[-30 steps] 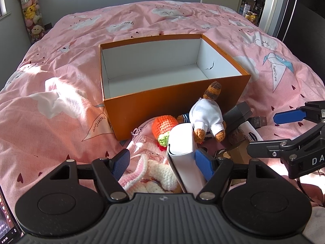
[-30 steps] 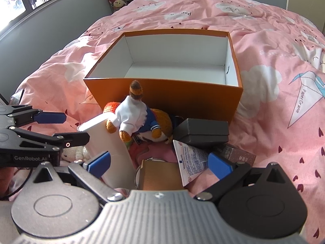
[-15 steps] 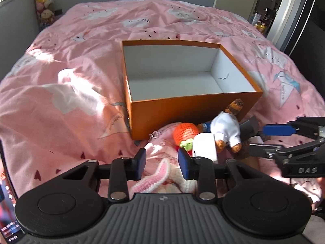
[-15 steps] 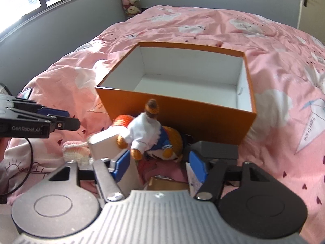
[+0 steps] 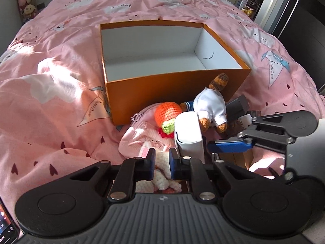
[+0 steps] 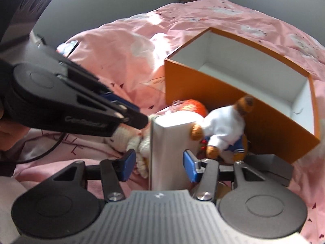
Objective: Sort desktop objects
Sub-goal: 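Close the right tool on the tall white package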
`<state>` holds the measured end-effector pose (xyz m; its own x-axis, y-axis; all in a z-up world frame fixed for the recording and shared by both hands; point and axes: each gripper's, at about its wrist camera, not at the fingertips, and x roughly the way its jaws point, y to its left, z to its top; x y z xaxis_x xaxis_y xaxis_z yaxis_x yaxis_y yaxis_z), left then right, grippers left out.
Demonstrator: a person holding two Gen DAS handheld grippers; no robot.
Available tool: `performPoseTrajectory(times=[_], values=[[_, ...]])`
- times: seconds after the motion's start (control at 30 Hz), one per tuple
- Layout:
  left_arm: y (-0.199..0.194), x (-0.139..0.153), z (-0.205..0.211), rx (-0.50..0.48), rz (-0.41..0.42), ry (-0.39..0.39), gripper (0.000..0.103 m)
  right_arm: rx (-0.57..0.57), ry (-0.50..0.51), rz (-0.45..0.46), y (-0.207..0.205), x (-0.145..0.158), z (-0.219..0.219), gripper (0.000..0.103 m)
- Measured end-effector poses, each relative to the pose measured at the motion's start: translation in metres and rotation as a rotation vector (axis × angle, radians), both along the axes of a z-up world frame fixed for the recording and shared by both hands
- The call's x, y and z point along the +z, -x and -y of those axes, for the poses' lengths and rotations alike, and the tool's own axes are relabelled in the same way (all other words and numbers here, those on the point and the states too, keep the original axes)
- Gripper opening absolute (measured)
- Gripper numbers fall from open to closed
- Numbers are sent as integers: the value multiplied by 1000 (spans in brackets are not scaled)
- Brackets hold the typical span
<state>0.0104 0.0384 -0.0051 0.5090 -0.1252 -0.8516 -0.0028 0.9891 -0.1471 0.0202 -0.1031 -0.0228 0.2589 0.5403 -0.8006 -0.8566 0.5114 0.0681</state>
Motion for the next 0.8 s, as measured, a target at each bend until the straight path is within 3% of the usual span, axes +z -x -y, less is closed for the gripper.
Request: performPoseTrajectory(times=[0.33, 0.53, 0.73, 0.8], values=[[-5, -9, 3, -7, -9, 28, 12, -22, 72, 22, -7, -15, -15, 59], [-10, -16, 2, 19, -28, 71, 12, -34, 60, -2, -18, -21, -20, 62], [-8, -10, 3, 16, -4, 81, 12, -76, 25, -24, -21, -17, -9, 46], [-7, -5, 4, 19, 17, 51, 12, -92, 17, -30, -21, -15, -3, 42]])
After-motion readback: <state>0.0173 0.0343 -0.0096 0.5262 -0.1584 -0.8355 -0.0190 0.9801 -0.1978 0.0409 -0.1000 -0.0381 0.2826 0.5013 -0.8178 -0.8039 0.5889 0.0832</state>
